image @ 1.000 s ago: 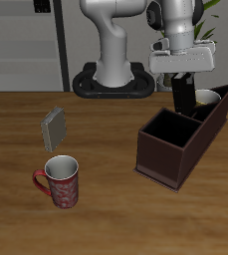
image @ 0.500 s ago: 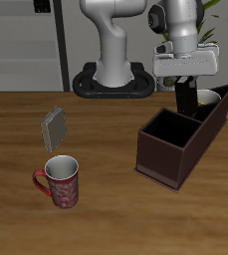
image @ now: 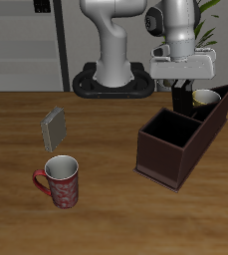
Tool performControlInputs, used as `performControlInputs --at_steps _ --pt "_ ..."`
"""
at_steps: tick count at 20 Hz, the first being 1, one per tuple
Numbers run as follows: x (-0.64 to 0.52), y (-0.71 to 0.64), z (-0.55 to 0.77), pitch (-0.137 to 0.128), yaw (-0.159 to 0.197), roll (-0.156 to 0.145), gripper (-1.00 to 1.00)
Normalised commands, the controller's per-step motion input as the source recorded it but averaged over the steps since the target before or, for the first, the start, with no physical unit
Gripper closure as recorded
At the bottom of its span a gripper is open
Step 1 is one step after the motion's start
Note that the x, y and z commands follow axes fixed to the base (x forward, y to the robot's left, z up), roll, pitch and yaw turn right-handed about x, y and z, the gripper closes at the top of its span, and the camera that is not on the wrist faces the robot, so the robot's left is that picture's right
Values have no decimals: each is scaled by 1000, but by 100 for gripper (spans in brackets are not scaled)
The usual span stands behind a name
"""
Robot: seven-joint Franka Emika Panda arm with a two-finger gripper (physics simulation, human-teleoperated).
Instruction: Place the white-yellow mug into the left desk caddy's left compartment and place the black book into the left desk caddy's front compartment
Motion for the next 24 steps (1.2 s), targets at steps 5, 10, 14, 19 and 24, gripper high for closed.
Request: performControlInputs --at_steps 5,10,14,19,24 --pt "-58 -156 82 -22 -12 -32 100" --pt "-50 -104 0 -11 5 -17 100" --pt "-41 -83 53 -12 -3 -17 100" --pt "89 -25 -99 6 21 -18 100" --pt "122 0 -260 50 -1 -3 100"
